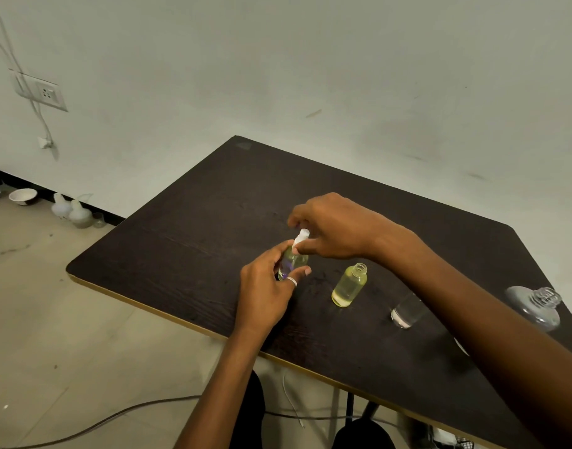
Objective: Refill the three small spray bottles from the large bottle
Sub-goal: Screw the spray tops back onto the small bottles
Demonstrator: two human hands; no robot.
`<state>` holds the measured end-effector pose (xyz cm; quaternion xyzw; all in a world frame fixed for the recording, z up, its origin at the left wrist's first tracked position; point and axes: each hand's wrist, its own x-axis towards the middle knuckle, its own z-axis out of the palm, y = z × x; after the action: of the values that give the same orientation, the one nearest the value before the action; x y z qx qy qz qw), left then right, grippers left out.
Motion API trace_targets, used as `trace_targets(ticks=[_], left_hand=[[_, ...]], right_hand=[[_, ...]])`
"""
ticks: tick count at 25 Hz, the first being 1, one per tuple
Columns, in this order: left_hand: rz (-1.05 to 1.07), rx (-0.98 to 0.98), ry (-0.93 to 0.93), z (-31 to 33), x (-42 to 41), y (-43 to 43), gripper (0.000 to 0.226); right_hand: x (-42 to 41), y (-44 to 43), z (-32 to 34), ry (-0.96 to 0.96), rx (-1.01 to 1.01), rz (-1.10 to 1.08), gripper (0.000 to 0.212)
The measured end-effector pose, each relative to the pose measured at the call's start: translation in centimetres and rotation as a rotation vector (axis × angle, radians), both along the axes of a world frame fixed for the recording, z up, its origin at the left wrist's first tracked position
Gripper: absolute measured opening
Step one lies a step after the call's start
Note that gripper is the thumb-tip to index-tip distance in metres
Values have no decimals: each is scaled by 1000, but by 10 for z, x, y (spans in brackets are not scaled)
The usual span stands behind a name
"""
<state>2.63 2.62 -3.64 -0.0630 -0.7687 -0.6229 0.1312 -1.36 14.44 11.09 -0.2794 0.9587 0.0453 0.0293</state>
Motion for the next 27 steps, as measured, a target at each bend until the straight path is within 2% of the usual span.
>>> trace_targets(ticks=[3,7,12,14,16,17,23,27], left_hand=[[-8,12,-8,0,0,-1,52],[-9,12,1,1,1,0,51],[-7,-7,-17,1,0,-1,43],[-9,-19,-25,1,0,0,41],[-16,8,-14,2,1,0,47],[-14,15,-9,2,1,0,49],[-21,20,-5,4,2,-1,51],[-23,4,-1,4,2,-2,44]], right_hand=[[-3,-2,1,-77,-25,95,28],[-3,-3,-2,-17,1,37,11],[4,-5,-10,157,121,-85,53],[3,-2,-11,119,80,-72,49],[0,1,-6,-1,19,-12,26],[-2,2,-4,-44,1,30,22],[-1,0,-9,2,-12,23,17],[6,-2,-11,132,90,-26,34]])
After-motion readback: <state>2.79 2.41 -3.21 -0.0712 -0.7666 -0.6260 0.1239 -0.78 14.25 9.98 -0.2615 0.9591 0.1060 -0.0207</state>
